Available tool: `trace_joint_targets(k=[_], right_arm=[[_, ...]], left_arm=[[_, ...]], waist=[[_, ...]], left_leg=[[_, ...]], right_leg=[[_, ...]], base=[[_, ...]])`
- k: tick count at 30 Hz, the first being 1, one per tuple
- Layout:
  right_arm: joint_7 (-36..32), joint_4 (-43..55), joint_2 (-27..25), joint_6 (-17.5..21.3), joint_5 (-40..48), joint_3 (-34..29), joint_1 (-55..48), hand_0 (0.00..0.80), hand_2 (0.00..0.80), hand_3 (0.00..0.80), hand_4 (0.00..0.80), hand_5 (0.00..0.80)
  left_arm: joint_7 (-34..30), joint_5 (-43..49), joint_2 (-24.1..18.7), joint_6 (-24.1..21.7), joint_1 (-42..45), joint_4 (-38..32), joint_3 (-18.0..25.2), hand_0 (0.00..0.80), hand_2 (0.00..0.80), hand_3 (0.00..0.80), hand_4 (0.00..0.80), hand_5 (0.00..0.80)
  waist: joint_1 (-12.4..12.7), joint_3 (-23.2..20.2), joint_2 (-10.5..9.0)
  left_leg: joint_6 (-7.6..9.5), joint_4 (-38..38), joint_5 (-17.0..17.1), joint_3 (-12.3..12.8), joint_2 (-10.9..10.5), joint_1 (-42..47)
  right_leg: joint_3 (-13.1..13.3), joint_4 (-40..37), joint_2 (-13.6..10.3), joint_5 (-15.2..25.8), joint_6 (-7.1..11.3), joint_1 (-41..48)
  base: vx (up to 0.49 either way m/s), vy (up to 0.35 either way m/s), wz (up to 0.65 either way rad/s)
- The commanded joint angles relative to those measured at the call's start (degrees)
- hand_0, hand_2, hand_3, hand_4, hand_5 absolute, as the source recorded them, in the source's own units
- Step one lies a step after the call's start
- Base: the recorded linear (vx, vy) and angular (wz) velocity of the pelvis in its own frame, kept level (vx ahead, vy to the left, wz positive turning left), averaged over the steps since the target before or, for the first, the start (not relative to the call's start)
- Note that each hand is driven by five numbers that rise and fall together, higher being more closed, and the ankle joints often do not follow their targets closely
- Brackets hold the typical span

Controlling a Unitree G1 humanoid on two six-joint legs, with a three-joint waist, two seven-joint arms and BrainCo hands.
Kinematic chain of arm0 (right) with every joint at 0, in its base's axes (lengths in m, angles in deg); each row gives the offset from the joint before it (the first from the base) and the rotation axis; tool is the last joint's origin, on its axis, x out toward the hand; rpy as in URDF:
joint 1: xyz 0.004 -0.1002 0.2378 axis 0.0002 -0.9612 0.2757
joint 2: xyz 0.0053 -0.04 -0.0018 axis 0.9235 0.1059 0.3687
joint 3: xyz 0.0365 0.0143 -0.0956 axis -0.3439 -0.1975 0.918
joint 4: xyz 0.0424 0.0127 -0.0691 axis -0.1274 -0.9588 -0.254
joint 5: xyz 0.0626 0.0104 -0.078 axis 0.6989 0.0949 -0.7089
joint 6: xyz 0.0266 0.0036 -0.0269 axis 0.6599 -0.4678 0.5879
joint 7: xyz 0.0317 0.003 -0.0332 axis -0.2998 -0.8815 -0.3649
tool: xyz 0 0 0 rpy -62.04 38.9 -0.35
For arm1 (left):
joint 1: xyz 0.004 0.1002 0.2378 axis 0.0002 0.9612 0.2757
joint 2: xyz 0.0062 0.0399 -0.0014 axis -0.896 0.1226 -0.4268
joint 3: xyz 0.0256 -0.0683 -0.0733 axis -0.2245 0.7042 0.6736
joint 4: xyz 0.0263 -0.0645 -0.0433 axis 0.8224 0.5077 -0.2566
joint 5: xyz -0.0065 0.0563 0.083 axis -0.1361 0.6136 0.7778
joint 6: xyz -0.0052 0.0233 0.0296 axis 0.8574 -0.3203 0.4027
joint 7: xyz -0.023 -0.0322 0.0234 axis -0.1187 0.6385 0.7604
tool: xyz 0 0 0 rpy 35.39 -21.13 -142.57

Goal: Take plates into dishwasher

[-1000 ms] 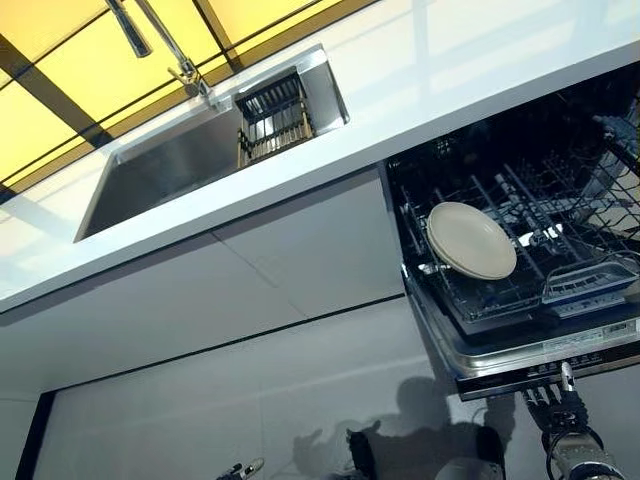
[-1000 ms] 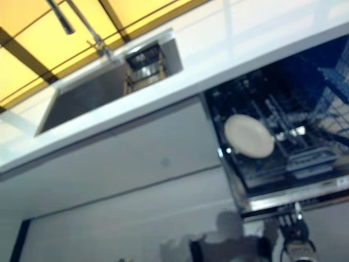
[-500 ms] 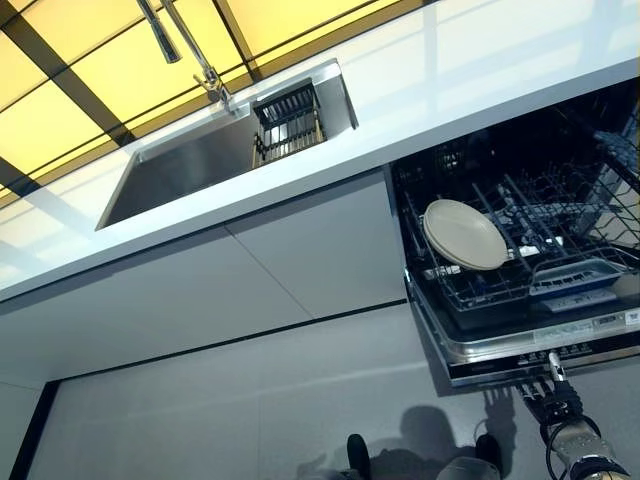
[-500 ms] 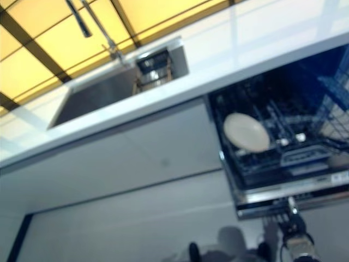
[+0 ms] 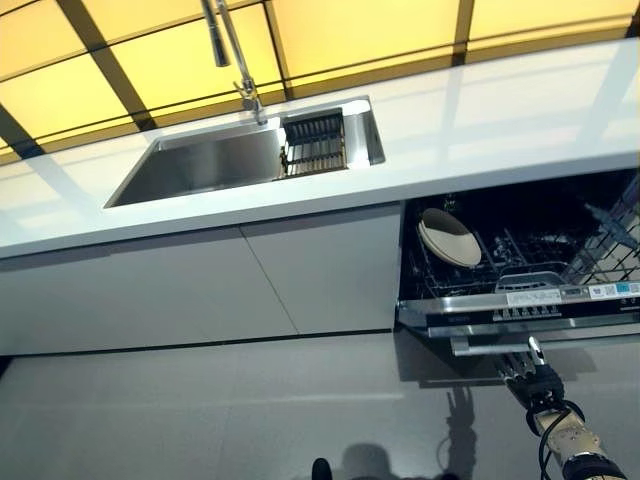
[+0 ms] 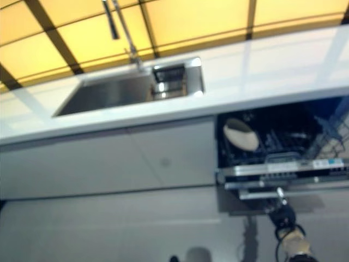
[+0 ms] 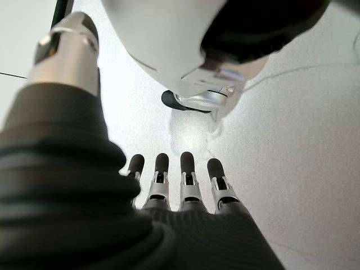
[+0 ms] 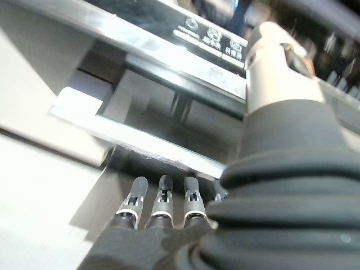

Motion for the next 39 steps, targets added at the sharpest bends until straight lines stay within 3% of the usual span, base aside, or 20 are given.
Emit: trace_joint_targets(k=[1, 13, 18, 22, 25, 34, 39], right_arm=[[-6.8, 7.6, -0.5, 4.2, 0.6, -2.0, 16.5, 0.0, 0.0, 0.0, 0.0, 0.0], [-6.8, 2.6, 1.4, 2.1, -1.6, -1.8, 13.0, 0.0, 0.0, 0.0, 0.0, 0.0], [-4.1, -2.7, 1.9, -0.3, -12.1, 0.3, 11.0, 0.0, 0.0, 0.0, 0.0, 0.0], [-3.6, -8.9, 2.8, -1.9, -24.8, 2.4, 6.9, 0.0, 0.0, 0.0, 0.0, 0.0], [-5.2, -15.7, 4.7, -4.0, -29.3, 3.5, 2.2, 0.0, 0.0, 0.0, 0.0, 0.0], [-4.4, -23.6, 14.5, -3.4, -31.1, 5.9, -7.2, 0.0, 0.0, 0.0, 0.0, 0.0], [-4.8, -25.4, 16.5, -2.7, -35.3, 7.1, -9.3, 0.0, 0.0, 0.0, 0.0, 0.0]], left_arm=[[0.6, 2.8, -4.3, -0.1, -1.5, 1.2, -0.2, 0.0, 0.0, 0.0, 0.0, 0.0], [0.0, 3.8, -5.5, -1.9, -0.5, 3.3, 0.6, 0.0, 0.0, 0.0, 0.0, 0.0], [-0.5, 2.1, -5.0, -2.7, -2.4, 5.8, 0.6, 0.0, 0.0, 0.0, 0.0, 0.0], [-0.5, 1.0, -4.3, -3.1, -3.5, 6.5, 1.0, 0.0, 0.0, 0.0, 0.0, 0.0], [0.0, 0.5, -3.5, -3.5, -4.3, 6.5, 1.1, 0.0, 0.0, 0.0, 0.0, 0.0], [0.5, 2.5, -1.9, -2.9, -6.2, 8.8, 2.4, 0.0, 0.0, 0.0, 0.0, 0.0], [0.7, 3.7, -1.2, -2.5, -6.0, 9.2, 3.1, 0.0, 0.0, 0.0, 0.0, 0.0]], waist=[[2.8, -4.2, -3.07], [3.0, -8.0, -4.76], [2.6, -10.4, -5.86], [2.1, -11.5, -6.74], [2.2, -12.4, -7.34], [1.1, -14.5, -8.3], [0.7, -15.4, -8.15]], left_leg=[[1.2, 7.2, -4.6, 0.8, 1.6, -0.1], [0.57, -3.6, -0.4, 0.7, 2.9, 3.4], [-0.34, -9.9, 2.2, 0.8, 3.2, 3.3], [-0.77, -10.6, 2.5, 0.8, 3.0, 1.8], [-0.87, -10.6, 2.6, 0.9, 3.3, 0.9], [-0.51, -10.6, 2.1, 1.4, 3.7, 2.0], [-0.59, -10.6, 1.8, 1.5, 3.9, 2.8]], right_leg=[[0.0, 5.7, 1.5, -2.5, -5.28, 1.0], [1.0, -4.2, 4.0, 1.8, -3.41, 3.7], [1.3, -11.1, 5.2, 5.3, -2.65, 3.3], [1.5, -14.3, 5.7, 7.5, -2.13, 2.6], [1.5, -14.7, 6.1, 7.8, -2.14, 1.7], [1.6, -14.7, 6.8, 7.2, -2.69, 2.7], [1.7, -14.7, 6.8, 6.8, -2.55, 3.5]], base=[[0.061, -0.029, 0.15], [0.042, -0.042, 0.08], [-0.017, -0.025, -0.02], [-0.031, -0.018, -0.09], [-0.043, -0.022, -0.03], [0.011, 0.005, 0.0], [0.024, 0.012, 0.0]])
